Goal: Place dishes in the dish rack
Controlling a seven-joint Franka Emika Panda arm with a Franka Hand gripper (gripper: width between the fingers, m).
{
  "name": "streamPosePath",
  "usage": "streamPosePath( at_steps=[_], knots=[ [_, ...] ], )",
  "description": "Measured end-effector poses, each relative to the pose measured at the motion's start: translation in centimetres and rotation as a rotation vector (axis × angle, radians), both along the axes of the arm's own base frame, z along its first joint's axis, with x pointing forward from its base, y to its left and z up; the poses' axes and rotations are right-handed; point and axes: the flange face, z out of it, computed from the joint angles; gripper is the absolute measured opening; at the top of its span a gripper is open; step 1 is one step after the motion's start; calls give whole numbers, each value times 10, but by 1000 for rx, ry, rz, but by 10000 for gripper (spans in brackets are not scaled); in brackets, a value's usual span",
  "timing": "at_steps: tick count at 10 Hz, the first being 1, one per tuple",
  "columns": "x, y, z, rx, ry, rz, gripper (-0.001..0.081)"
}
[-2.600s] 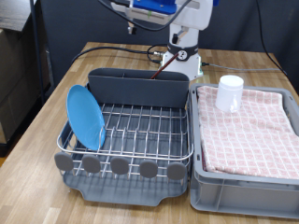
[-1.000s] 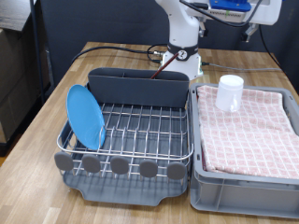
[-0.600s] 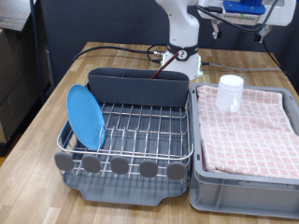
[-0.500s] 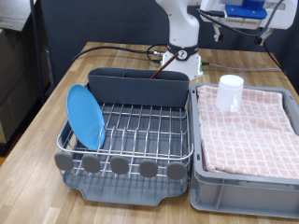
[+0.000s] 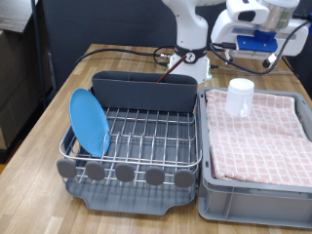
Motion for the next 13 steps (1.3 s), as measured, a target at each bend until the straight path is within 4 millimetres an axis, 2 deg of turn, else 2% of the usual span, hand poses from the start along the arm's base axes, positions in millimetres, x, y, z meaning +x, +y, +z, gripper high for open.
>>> streamPosePath(
  at_steps=[3, 6, 9, 11, 13],
  knots=[
    [-2, 3, -33, 17, -7, 16, 803],
    [-3, -3, -37, 32, 65, -37, 803],
    [5, -12, -68, 66, 132, -58, 803],
    [8, -12, -88, 71, 142, -60, 803],
    [11, -9, -99, 73, 128, -57, 803]
  ],
)
